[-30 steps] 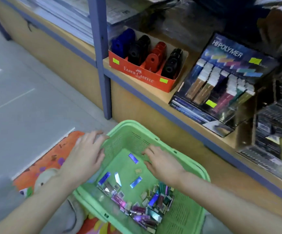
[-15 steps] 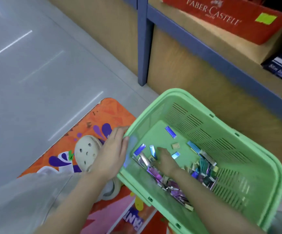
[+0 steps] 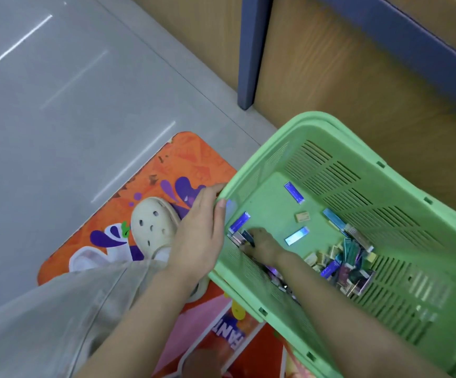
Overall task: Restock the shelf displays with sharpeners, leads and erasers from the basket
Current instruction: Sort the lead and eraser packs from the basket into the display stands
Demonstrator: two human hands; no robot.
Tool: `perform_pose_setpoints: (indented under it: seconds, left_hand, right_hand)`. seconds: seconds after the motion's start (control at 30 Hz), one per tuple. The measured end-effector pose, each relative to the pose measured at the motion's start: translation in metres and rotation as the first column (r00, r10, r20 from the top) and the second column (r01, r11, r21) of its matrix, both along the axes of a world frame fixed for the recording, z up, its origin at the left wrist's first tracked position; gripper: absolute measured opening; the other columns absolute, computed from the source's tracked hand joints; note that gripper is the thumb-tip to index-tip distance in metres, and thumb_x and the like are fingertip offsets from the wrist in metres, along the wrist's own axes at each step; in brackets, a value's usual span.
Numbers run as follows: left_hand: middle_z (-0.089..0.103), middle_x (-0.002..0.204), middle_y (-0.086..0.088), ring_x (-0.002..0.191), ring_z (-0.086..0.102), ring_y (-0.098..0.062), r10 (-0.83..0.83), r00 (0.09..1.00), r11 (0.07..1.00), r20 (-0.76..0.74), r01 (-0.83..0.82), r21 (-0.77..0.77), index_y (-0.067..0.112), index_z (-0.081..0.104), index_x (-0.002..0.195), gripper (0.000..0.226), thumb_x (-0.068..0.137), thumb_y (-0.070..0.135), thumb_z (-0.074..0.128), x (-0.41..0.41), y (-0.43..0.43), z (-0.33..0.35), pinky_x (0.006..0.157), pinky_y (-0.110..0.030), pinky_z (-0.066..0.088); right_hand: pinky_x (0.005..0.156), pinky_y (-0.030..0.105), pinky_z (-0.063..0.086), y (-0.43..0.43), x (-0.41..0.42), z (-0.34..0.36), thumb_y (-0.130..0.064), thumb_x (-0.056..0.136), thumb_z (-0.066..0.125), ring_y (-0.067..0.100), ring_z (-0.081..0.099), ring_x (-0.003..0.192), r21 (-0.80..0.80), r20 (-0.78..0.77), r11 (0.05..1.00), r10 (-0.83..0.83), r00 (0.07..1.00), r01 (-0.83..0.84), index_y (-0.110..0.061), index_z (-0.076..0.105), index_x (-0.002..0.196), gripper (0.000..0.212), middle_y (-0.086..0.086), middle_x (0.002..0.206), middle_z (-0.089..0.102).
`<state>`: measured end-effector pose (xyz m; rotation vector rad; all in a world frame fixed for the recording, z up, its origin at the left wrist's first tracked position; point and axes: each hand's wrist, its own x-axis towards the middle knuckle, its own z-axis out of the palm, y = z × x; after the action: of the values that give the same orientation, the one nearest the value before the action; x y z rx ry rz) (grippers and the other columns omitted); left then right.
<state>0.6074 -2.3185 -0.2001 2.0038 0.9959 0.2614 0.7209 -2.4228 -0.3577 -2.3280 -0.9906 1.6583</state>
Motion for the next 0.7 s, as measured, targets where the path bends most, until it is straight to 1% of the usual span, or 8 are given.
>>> perform_pose_setpoints:
  seconds: [0.1,0.17,0.23,0.3,0.4,0.5,0.6,0.7]
  left_hand:
    - [0.055,0.107,0.007,0.095,0.051,-0.005,-0.004,1.0,1.0,0.017,0.004,-0.006,0.019,0.05,0.124,0.03,0.102,0.028,0.032,0.001,0.0,0.002,0.081,-0.023,0.039]
    - [0.055,0.108,0.006,0.096,0.051,-0.005,-0.001,1.0,1.0,0.014,0.001,-0.007,0.019,0.05,0.124,0.03,0.102,0.028,0.031,0.001,0.001,0.001,0.081,-0.023,0.039]
    - [0.053,0.108,0.005,0.095,0.05,-0.004,-0.001,1.0,1.0,0.01,0.001,0.0,0.018,0.05,0.124,0.031,0.102,0.028,0.031,0.001,0.002,0.0,0.08,-0.022,0.038]
    - [0.049,0.11,0.005,0.095,0.047,-0.002,-0.011,1.0,0.999,0.018,0.01,0.047,0.016,0.051,0.124,0.034,0.102,0.029,0.028,-0.001,0.003,-0.001,0.082,-0.014,0.035]
    - [0.045,0.122,0.0,0.112,0.044,-0.009,0.005,1.0,0.995,0.012,-0.007,0.101,0.013,0.05,0.128,0.041,0.1,0.032,0.026,-0.004,0.005,-0.005,0.095,-0.011,0.029]
    - [0.044,0.126,-0.006,0.12,0.041,-0.016,0.069,0.997,0.982,0.046,-0.076,0.172,0.011,0.05,0.128,0.038,0.099,0.026,0.03,-0.003,0.0,-0.001,0.103,-0.017,0.024]
    - [0.051,0.111,-0.009,0.103,0.044,-0.018,0.083,0.988,0.935,0.131,-0.123,0.333,0.007,0.054,0.114,0.028,0.094,0.014,0.035,0.0,-0.012,0.01,0.094,-0.021,0.029]
    - [0.048,0.102,-0.001,0.09,0.043,-0.008,0.137,0.974,0.96,0.179,-0.175,0.216,0.007,0.052,0.108,0.021,0.095,0.012,0.037,0.008,-0.033,0.017,0.083,-0.018,0.032]
  right_hand:
    - [0.092,0.029,0.035,-0.004,-0.001,0.005,-0.026,0.093,0.059,0.03,0.046,0.122,0.027,-0.001,1.0,-0.012,1.0,0.012,-0.007,0.051,0.125,0.038,0.017,0.131,0.047]
    - [0.093,0.026,0.035,-0.004,0.0,0.009,-0.026,0.094,0.058,0.029,0.047,0.123,0.034,-0.021,0.999,-0.028,0.999,0.029,-0.006,0.045,0.133,0.046,0.014,0.135,0.048]
    - [0.083,0.026,0.038,-0.002,-0.001,0.013,-0.025,0.094,0.057,0.028,0.054,0.113,0.027,-0.064,0.998,-0.046,0.997,0.048,-0.008,0.051,0.125,0.036,0.014,0.125,0.056]
    - [0.071,0.026,0.04,0.001,-0.002,0.016,-0.026,0.094,0.056,0.027,0.061,0.09,0.025,-0.1,0.997,-0.065,0.993,0.068,-0.014,0.059,0.099,0.013,0.012,0.1,0.063]
    - [0.054,0.02,0.032,0.004,0.0,0.029,-0.024,0.096,0.052,0.016,0.048,0.067,0.058,-0.084,0.998,0.01,0.996,-0.005,-0.02,0.046,0.07,0.028,-0.001,0.07,0.049]
    - [0.049,0.007,0.029,-0.002,0.005,0.043,-0.016,0.096,0.052,0.017,0.046,0.07,0.1,-0.085,0.995,-0.01,0.996,0.019,-0.021,0.047,0.07,0.027,-0.006,0.066,0.048]
    - [0.053,0.013,0.032,-0.004,0.017,0.073,-0.015,0.095,0.054,0.01,0.043,0.06,0.251,-0.144,0.937,-0.211,0.967,0.242,-0.017,0.056,0.081,0.015,-0.005,0.065,0.049]
    - [0.058,0.018,0.036,-0.001,0.03,0.12,-0.013,0.096,0.054,0.003,0.044,0.059,0.424,-0.235,0.791,-0.374,0.897,0.441,-0.016,0.059,0.088,0.01,-0.005,0.068,0.05]
